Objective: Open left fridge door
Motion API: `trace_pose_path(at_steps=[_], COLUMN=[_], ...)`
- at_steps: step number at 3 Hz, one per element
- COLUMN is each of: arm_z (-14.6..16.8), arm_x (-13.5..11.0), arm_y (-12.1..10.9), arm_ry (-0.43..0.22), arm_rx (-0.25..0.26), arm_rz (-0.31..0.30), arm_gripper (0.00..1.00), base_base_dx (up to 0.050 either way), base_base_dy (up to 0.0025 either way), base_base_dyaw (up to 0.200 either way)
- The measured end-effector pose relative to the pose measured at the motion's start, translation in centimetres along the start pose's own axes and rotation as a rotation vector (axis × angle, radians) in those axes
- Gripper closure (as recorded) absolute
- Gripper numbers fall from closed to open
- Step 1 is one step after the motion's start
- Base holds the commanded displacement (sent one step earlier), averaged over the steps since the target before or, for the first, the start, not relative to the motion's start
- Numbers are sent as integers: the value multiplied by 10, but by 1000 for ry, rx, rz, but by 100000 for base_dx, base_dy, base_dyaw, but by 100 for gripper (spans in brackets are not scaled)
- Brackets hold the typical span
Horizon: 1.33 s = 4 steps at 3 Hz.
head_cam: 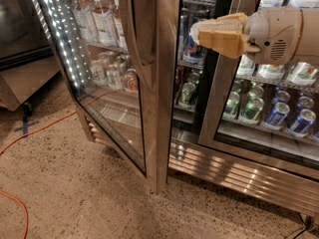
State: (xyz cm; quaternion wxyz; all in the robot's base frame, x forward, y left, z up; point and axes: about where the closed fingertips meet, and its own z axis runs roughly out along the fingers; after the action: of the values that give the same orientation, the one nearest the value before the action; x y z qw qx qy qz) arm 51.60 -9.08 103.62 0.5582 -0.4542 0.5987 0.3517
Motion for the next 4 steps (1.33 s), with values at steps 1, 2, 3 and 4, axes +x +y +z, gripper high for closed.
trace_pose_path(at_steps=[1, 2, 3, 4], arm_z=[0, 0, 0, 0], arm_x=[0, 0, 0, 0], arm_y=[0, 0, 0, 0], arm_ry=[0, 0, 0, 0], arm_rx=[0, 0, 0, 0], arm_rz=[0, 0, 0, 0], arm_gripper=[100, 100, 100, 100], base_base_dx=[3, -13, 11, -10], base_base_dy=[-3, 20, -16, 15], base_base_dyaw=[19043, 18976, 19383, -20225])
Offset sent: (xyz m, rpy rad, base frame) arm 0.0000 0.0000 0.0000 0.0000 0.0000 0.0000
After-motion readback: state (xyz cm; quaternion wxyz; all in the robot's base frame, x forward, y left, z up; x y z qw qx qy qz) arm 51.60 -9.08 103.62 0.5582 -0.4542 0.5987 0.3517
